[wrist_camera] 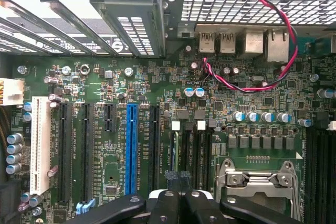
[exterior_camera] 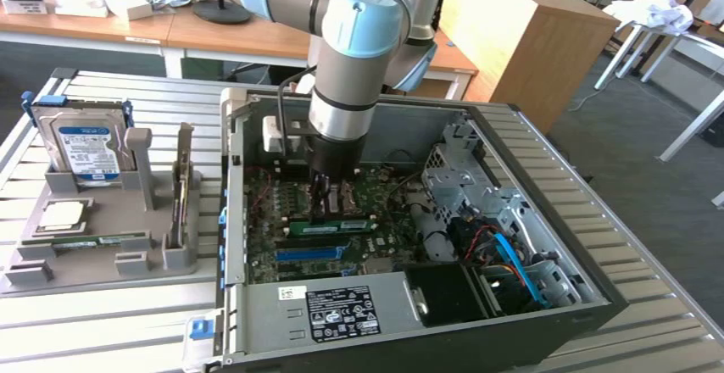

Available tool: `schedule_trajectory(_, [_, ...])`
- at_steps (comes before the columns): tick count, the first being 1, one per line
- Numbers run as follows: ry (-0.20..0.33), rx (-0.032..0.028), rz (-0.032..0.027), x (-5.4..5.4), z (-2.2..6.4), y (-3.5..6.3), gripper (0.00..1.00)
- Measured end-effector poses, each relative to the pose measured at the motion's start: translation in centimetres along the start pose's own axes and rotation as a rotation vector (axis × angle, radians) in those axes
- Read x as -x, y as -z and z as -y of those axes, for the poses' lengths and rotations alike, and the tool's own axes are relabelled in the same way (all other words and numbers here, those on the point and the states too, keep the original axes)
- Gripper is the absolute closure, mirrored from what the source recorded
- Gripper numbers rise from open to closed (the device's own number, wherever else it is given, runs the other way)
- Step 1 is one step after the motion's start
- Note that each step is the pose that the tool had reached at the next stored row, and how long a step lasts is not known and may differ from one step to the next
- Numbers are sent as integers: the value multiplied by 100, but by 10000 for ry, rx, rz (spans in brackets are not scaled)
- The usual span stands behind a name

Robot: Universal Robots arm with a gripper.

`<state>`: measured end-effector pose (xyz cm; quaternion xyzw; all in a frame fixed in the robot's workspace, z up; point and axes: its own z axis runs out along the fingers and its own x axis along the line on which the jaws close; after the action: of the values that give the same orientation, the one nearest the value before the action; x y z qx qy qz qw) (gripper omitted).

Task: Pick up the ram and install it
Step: 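Press down the ram until it locks into place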

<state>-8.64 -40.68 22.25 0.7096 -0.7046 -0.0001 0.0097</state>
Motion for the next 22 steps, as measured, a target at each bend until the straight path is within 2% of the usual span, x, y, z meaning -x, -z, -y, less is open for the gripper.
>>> schedule_trajectory(11, [0,-14,15,2,2,12,90])
schedule_trajectory(16, [0,0,-8,-2,-2,148,90])
schedule_trajectory(22, [0,-1,-15,-5,-5,372,90])
